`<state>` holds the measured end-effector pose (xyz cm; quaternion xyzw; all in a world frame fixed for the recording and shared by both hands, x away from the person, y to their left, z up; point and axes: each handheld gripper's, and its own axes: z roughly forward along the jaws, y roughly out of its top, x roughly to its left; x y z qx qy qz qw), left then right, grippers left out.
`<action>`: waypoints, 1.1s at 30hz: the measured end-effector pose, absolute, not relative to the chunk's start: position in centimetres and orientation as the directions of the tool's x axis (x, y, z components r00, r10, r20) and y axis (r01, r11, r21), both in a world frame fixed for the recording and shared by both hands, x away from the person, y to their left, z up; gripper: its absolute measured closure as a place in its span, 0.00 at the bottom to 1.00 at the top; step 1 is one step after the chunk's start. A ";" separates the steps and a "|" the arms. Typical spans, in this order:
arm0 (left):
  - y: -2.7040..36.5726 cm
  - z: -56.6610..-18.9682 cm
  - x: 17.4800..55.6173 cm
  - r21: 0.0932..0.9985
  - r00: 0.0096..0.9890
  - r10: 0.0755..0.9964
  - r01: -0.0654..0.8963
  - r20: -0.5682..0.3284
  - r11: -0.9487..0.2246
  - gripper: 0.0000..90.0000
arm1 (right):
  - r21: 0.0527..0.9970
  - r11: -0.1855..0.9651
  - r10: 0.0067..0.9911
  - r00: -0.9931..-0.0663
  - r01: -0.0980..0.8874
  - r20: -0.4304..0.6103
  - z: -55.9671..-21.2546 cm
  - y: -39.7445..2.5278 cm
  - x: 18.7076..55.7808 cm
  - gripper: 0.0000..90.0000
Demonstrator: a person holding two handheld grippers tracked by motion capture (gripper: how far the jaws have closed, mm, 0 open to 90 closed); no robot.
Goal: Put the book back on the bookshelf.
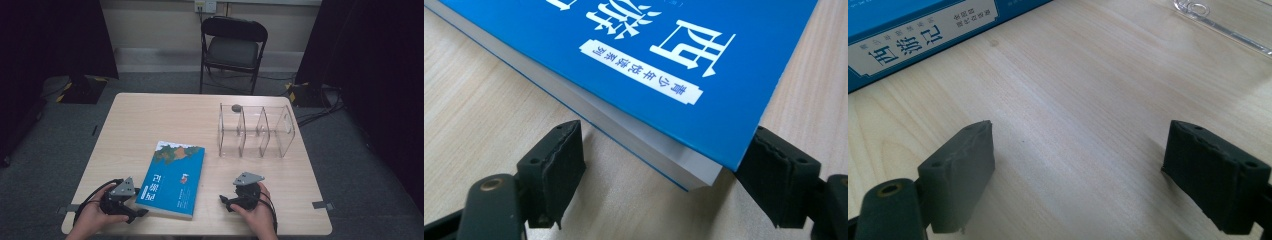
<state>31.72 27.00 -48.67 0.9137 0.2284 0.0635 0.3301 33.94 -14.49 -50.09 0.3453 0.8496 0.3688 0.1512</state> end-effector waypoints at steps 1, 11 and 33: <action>27.0 -48.6 31.7 0.630 0.895 0.444 0.365 -0.036 -0.686 0.28 | 0.731 0.489 0.698 -0.716 0.475 -0.002 -50.1 -14.5 33.9 0.13; 27.0 -48.4 31.7 0.628 0.885 0.462 0.393 -0.059 -0.672 0.33 | 0.731 0.489 0.699 -0.716 0.476 -0.001 -50.1 -14.5 33.9 0.13; 26.9 -47.7 31.6 0.608 0.862 0.498 0.448 -0.097 -0.656 0.37 | 0.731 0.490 0.698 -0.716 0.475 -0.002 -50.1 -14.5 33.9 0.13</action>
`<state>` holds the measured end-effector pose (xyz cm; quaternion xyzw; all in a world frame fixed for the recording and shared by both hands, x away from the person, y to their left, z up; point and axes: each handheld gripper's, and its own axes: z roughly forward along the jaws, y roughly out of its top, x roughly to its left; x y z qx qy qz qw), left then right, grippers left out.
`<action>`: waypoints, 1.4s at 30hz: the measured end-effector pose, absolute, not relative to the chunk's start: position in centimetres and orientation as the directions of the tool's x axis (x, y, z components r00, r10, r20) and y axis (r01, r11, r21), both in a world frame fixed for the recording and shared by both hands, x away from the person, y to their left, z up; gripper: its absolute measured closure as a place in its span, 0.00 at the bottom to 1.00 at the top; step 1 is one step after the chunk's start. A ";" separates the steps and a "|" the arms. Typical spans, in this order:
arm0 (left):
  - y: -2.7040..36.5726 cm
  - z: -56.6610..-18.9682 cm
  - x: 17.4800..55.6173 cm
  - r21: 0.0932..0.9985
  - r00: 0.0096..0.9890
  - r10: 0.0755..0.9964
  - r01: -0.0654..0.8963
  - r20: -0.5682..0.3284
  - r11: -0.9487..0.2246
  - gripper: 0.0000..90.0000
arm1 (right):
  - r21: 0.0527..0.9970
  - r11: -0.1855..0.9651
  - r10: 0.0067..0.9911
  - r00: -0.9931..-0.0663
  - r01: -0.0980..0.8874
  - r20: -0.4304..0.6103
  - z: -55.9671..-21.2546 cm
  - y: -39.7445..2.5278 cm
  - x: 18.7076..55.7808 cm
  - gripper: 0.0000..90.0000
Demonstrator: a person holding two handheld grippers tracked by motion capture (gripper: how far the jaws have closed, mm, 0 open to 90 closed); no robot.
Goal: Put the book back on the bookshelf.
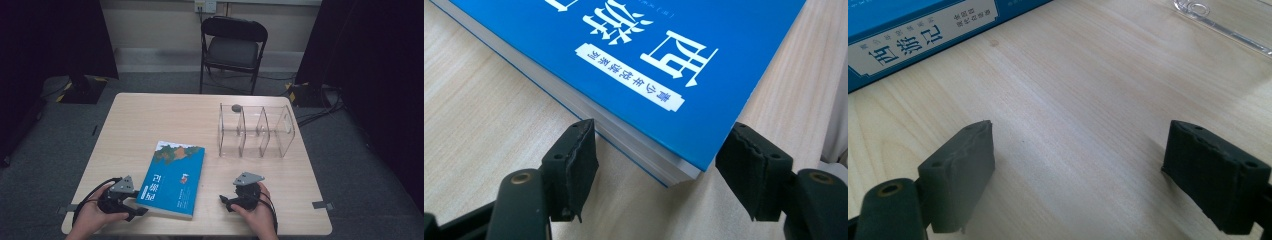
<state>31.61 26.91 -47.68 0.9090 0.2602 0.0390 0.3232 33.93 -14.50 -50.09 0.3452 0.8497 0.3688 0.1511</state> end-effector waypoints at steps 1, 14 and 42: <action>26.9 -47.6 31.6 0.605 0.862 0.498 0.447 -0.096 -0.659 0.37 | 0.731 0.490 0.698 -0.716 0.475 -0.002 -50.1 -14.5 33.9 0.13; 27.0 -46.7 31.5 0.624 0.845 0.509 0.489 -0.165 -0.610 0.48 | 0.731 0.490 0.697 -0.717 0.475 -0.002 -50.1 -14.5 33.9 0.13; 26.9 -45.6 31.7 0.643 0.845 0.509 0.483 -0.164 -0.595 0.48 | 0.752 0.468 0.673 -0.739 0.464 0.037 -49.2 -13.4 33.0 0.17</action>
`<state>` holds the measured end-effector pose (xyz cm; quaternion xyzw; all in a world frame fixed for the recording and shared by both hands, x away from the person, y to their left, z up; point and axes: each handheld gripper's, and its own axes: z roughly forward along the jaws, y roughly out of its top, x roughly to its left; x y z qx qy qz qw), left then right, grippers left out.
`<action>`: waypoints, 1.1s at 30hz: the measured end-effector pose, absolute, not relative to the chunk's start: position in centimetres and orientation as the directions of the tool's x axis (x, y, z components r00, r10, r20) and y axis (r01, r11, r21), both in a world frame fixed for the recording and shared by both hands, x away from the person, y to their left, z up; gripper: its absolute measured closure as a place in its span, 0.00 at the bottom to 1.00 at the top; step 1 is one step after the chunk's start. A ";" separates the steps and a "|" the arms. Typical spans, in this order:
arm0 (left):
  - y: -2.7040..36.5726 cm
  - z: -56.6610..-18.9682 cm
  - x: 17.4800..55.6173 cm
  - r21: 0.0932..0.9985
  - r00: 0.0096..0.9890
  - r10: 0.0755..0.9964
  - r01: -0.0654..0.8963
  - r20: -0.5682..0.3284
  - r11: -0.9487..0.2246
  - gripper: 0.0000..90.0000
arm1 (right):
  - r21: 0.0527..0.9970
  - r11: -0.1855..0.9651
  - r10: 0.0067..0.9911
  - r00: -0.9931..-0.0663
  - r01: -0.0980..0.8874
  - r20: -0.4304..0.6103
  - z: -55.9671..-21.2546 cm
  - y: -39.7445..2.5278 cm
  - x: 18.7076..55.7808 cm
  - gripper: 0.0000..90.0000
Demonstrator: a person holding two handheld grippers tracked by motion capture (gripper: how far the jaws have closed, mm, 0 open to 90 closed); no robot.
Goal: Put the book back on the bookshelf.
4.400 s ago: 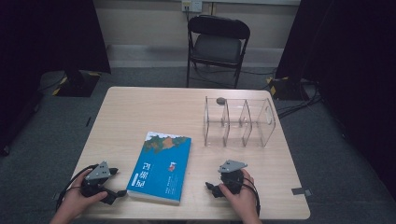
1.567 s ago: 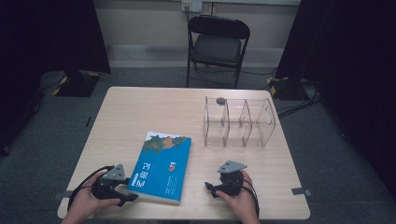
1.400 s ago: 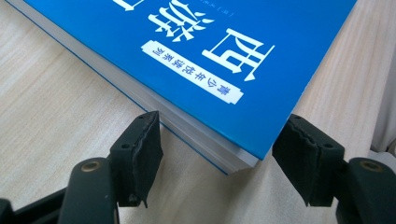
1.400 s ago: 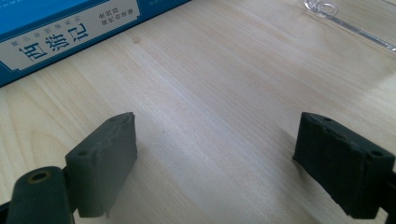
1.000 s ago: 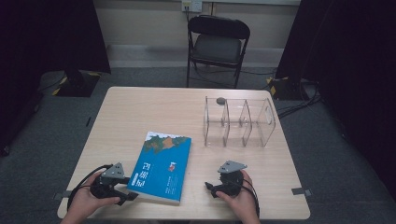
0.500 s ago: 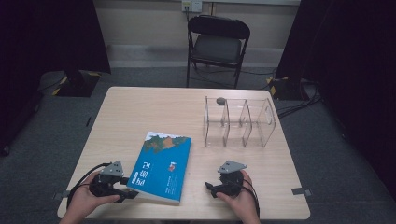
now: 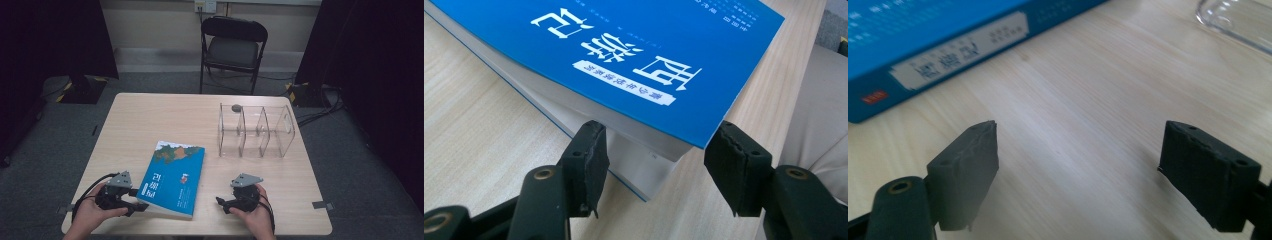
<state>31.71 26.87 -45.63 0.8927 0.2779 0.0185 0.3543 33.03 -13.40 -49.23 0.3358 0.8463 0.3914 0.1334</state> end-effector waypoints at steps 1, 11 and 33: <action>26.9 -45.6 31.7 0.641 0.847 0.507 0.481 -0.162 -0.598 0.48 | 0.757 0.464 0.668 -0.743 0.460 0.042 -49.1 -13.2 33.0 0.17; 26.8 -45.1 31.9 0.643 0.853 0.498 0.472 -0.158 -0.603 0.48 | 0.780 0.430 0.594 -0.793 0.455 0.135 -47.8 -9.9 32.1 0.17; 26.5 -44.3 32.1 0.647 0.850 0.498 0.478 -0.170 -0.595 0.48 | 0.770 0.483 0.489 -0.858 0.417 0.158 -46.6 -4.1 31.6 0.16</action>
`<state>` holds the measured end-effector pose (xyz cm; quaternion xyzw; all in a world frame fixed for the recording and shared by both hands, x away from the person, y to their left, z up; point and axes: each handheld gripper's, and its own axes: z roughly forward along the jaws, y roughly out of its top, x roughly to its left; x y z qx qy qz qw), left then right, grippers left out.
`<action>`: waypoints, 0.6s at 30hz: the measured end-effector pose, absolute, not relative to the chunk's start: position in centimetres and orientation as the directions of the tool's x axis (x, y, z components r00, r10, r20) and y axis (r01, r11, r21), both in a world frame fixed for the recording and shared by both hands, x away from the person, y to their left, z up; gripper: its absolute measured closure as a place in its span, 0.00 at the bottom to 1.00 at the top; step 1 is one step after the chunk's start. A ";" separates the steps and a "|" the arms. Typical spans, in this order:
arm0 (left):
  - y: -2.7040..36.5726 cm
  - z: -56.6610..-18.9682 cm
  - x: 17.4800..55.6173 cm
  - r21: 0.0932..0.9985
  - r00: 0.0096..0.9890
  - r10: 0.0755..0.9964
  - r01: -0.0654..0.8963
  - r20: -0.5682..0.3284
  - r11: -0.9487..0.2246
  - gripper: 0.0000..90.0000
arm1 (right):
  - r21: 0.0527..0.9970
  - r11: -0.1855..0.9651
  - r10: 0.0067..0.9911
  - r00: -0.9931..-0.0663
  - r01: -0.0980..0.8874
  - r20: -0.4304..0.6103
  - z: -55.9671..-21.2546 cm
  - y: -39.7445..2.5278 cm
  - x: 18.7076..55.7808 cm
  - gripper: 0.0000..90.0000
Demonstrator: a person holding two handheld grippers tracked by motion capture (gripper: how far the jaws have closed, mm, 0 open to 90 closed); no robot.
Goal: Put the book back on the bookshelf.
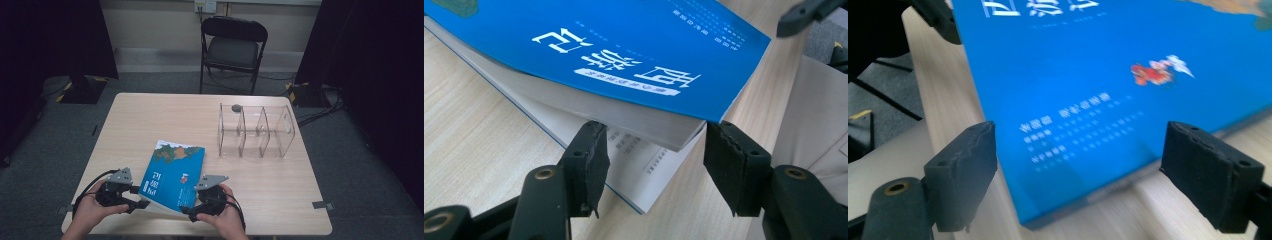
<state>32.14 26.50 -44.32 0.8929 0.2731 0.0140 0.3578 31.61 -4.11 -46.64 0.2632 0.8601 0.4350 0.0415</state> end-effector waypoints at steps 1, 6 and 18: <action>26.5 -44.3 32.2 0.646 0.851 0.498 0.478 -0.170 -0.595 0.48 | 0.769 0.485 0.485 -0.860 0.416 0.160 -46.6 -3.8 31.6 0.16; 26.4 -44.3 32.1 0.650 0.850 0.498 0.477 -0.170 -0.592 0.48 | 0.772 0.487 0.463 -0.870 0.408 0.168 -46.6 -2.6 31.5 0.16; 26.4 -44.3 32.2 0.649 0.849 0.500 0.480 -0.174 -0.590 0.48 | 0.771 0.497 0.430 -0.885 0.398 0.179 -47.0 -0.6 31.1 0.15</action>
